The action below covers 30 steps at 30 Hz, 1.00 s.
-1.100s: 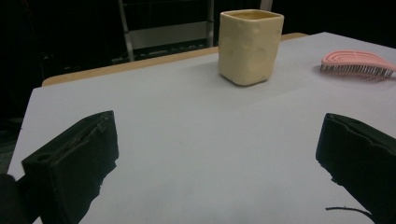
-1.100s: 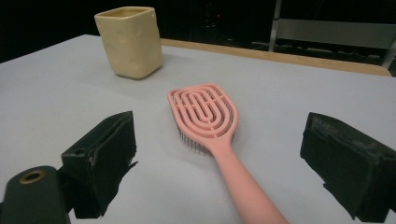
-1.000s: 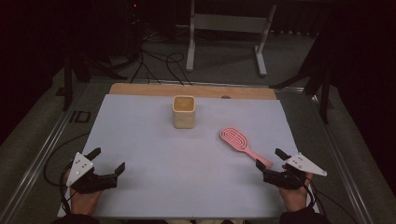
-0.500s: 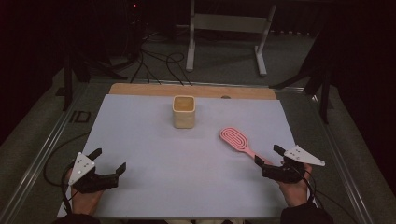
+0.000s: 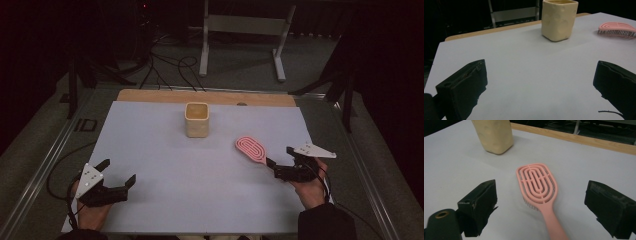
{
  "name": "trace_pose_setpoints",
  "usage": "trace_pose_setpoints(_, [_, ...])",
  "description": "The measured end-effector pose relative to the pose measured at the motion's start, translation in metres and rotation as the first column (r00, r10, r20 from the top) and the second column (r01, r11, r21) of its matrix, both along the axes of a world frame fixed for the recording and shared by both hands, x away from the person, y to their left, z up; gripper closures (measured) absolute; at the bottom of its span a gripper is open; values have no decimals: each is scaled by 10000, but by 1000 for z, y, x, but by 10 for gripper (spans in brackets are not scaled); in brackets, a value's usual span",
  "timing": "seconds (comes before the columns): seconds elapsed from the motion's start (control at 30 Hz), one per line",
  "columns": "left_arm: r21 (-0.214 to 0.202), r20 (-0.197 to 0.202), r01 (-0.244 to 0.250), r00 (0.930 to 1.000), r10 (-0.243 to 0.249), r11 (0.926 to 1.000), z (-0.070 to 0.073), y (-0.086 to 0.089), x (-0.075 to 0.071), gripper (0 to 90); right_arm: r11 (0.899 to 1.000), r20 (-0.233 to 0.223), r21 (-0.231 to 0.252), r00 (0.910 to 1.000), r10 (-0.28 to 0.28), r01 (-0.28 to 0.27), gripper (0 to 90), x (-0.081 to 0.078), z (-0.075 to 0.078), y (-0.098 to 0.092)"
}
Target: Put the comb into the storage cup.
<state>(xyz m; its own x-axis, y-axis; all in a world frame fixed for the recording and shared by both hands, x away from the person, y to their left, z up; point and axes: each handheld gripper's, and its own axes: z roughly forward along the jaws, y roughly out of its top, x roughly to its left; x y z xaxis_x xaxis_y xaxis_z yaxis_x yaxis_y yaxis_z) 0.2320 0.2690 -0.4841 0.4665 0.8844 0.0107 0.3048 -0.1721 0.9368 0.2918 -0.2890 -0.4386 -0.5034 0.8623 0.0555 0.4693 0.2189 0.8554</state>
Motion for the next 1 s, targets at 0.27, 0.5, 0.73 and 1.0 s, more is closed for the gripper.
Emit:
trace_pose_setpoints(0.27, [7,-8,3,10000,-3,10000,0,0,0,0,9995,-276,-296,9996,101,-109,106,13,6,4])
trace_pose_setpoints(0.5, [8,2,-1,10000,1,10000,0,0,0,0,9955,-744,-863,9967,320,-384,106,28,10,9])
trace_pose_setpoints(0.73, [25,-14,22,10000,-21,10000,0,0,0,0,9889,-1104,-1301,9923,570,-712,106,41,11,13])
trace_pose_setpoints(1.0, [16,-22,20,10000,-20,10000,-1,0,0,0,9803,-1628,-1674,9836,772,-1046,105,55,4,17])
